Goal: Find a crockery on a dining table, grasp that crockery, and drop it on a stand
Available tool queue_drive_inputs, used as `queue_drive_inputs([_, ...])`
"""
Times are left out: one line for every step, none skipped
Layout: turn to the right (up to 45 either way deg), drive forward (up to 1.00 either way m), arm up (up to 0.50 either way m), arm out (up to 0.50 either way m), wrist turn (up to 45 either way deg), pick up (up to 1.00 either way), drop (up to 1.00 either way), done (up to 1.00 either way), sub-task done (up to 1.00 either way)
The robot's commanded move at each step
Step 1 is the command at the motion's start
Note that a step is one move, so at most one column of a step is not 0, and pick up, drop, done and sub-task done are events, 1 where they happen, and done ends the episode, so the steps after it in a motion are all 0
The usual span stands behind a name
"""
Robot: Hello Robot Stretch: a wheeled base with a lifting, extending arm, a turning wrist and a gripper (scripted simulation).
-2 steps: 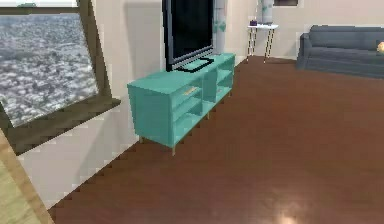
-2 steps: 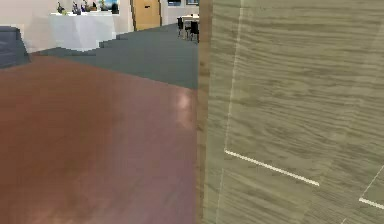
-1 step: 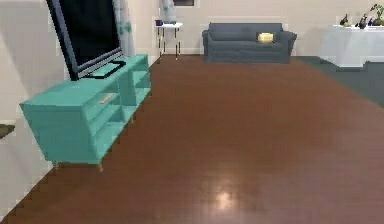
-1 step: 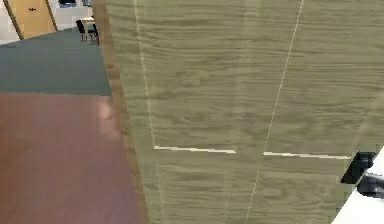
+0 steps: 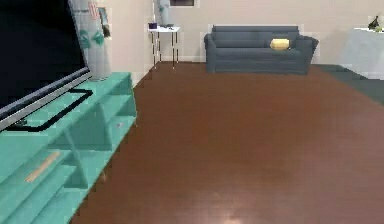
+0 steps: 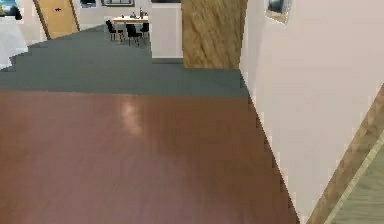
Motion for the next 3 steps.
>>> queue_drive_inputs([0.0, 1.00, 0.00, 0.00, 0.0, 0.00, 0.00, 0.00, 0.00])
queue_drive_inputs([0.0, 1.00, 0.00, 0.00, 0.0, 0.00, 0.00, 0.00, 0.00])
queue_drive_inputs([0.0, 1.00, 0.00, 0.00, 0.0, 0.00, 0.00, 0.00, 0.00])
